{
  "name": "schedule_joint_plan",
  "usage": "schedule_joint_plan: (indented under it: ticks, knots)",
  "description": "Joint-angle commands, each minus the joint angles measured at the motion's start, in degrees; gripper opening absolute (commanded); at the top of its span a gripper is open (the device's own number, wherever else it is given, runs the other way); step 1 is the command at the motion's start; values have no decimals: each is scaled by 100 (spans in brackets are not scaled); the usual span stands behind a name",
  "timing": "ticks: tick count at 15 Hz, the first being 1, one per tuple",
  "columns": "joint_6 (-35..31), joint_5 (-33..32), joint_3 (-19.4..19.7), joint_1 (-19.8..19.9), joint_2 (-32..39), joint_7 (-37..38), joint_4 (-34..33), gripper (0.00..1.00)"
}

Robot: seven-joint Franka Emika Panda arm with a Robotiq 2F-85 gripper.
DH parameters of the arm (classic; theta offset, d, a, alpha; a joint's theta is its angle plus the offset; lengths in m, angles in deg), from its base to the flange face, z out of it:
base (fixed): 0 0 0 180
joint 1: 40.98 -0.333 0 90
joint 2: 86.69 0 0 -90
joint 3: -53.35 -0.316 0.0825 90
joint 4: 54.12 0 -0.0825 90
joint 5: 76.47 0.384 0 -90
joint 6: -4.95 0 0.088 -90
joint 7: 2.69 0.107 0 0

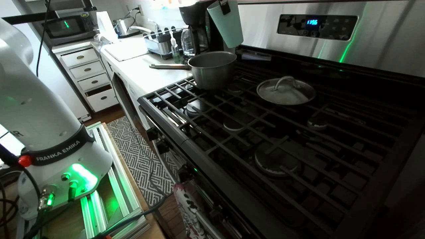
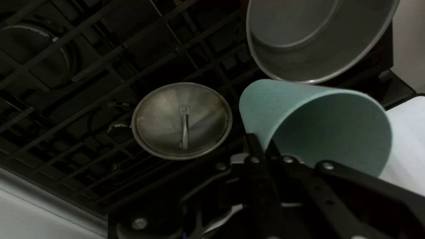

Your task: Move the cup from the pot to the right side of the stove

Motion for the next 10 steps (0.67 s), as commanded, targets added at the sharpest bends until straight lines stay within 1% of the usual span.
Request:
schedule_joint_plan:
  ticks: [1, 2, 5, 7, 8, 10]
  knots:
    - [207, -175, -127, 559, 571, 607, -462, 1]
    - [151, -263, -16, 723, 783, 636, -570, 1]
    - [120, -628, 133, 1167, 1452, 1055, -879, 1]
    - [219, -694, 295, 1279, 1939, 1388, -1135, 1]
    - [239, -720, 382, 1284, 2172, 1612, -1255, 1]
    - [361, -567, 591, 1203, 2580, 1976, -1537, 1]
